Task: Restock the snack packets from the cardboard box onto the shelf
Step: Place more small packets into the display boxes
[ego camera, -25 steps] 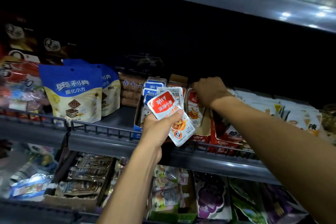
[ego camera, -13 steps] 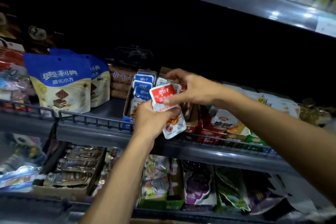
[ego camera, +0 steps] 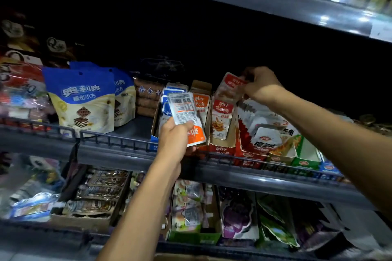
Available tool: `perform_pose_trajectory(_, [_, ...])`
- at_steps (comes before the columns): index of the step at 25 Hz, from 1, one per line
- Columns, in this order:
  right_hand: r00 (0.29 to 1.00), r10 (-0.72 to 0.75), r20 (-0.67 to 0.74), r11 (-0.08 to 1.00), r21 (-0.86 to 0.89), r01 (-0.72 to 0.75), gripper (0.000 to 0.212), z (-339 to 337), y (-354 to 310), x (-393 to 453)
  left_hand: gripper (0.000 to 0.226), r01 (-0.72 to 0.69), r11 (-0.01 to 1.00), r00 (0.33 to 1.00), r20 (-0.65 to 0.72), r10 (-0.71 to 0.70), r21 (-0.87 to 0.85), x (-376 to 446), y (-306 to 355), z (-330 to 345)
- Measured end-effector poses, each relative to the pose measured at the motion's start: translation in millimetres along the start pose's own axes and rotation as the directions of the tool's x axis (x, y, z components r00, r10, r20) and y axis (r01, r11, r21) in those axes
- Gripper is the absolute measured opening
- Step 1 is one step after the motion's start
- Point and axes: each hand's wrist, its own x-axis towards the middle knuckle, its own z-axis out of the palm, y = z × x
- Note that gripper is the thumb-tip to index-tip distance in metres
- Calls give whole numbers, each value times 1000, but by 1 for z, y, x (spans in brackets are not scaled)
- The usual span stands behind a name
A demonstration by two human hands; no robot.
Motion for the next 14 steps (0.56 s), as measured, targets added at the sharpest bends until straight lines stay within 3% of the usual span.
perform_pose_trajectory(4, [995,-58,86,933,-351,84,24,22,11,12,24,6,999,1000,-24,-5,47,3,0,-7])
perform_pose_trajectory(7, [975,-184,124,774,-593,222,10,39,11,13,23,-6,998,1000,-7,6,70,6,0,-9])
perform_pose_trajectory(11, [962,-205,180,649,-710,272,24,52,9,18,23,-31,992,999,29,27,121,10,2,-8])
perform_pose_trajectory(14, [956,-220,194,537,-794,285,28,61,8,16,37,27,993,994,100,-39,114,12,1,-5])
